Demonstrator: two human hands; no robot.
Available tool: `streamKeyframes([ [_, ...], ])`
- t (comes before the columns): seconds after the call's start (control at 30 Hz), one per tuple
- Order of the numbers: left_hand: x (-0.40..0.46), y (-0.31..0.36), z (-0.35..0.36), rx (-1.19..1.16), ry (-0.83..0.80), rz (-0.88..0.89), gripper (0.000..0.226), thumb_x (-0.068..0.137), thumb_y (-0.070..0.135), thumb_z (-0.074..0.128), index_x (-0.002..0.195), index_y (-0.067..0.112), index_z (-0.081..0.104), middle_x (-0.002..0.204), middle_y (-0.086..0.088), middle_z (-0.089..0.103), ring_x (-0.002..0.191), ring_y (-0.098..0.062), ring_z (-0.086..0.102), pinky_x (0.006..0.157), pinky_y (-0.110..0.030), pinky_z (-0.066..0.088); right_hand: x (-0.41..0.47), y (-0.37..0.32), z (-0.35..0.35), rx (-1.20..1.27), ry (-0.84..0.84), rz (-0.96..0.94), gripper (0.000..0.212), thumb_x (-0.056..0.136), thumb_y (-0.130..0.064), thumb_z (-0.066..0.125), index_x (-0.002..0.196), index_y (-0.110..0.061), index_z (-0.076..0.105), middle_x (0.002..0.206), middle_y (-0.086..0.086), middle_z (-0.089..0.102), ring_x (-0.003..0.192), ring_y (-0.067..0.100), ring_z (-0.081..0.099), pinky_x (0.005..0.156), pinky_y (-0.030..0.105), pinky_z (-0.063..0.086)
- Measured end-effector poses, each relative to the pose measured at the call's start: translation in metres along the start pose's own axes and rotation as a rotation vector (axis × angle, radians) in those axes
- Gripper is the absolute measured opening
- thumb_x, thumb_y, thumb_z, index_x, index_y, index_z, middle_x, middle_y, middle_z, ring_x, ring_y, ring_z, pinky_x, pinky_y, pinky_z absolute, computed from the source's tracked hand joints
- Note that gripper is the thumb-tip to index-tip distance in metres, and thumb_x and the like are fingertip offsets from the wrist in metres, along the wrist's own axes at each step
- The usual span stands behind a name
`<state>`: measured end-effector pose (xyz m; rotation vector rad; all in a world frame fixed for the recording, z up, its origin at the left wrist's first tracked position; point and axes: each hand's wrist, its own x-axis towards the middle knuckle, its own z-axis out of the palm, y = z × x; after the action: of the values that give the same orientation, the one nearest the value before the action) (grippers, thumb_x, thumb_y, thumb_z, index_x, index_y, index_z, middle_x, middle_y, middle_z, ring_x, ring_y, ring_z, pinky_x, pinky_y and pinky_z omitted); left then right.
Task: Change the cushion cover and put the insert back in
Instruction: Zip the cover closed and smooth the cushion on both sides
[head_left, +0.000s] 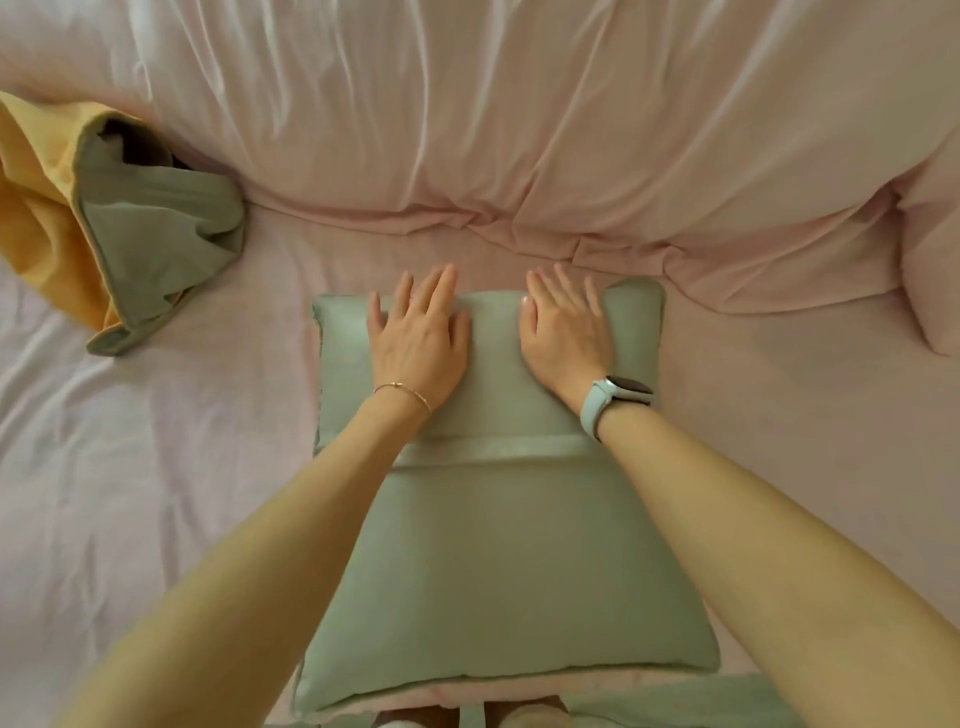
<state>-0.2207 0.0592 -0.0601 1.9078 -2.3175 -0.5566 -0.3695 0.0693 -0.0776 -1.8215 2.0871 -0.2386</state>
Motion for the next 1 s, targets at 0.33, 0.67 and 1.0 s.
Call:
streamKeyframes([
  [0.33,-0.097,-0.035,0.068,0.22,0.104,0.063,0.06,0.093,0.037,0.02,0.149,0.022,0.002,0.15,-0.004,0.021,0.143,-0.015,-0.011,0.114,-0.045,-0.008,-0.101,0.005,0.06,-0.28,0.057,-0.276,0.073,0.087,-0.037,0.028,0.149,-0.009,0.0,0.151,0.014,0.016,0.144,0.021,-0.005,0.115,0.044,-0.004],
  [0.67,0.018,-0.046,0.112,0.296,0.133,0.005,0.055,0.088,0.035,0.029,0.137,0.012,0.04,0.139,-0.01,0.048,0.131,-0.032,0.031,0.109,-0.052,0.0,0.022,0.011,0.093,-0.378,0.088,-0.227,0.053,0.08,-0.037,0.037,0.123,-0.013,0.058,0.115,0.013,0.06,0.108,0.027,0.048,0.101,0.048,0.02],
  [1.0,0.038,-0.038,0.073,0.043,0.331,-0.05,0.037,0.087,0.033,0.043,0.112,0.014,0.061,0.111,-0.004,0.064,0.108,-0.023,0.057,0.102,-0.046,0.022,0.042,0.0,0.054,-0.214,0.228,-0.201,0.045,0.08,-0.032,0.045,0.118,-0.014,0.059,0.106,0.01,0.063,0.094,0.026,0.054,0.082,0.039,0.031],
])
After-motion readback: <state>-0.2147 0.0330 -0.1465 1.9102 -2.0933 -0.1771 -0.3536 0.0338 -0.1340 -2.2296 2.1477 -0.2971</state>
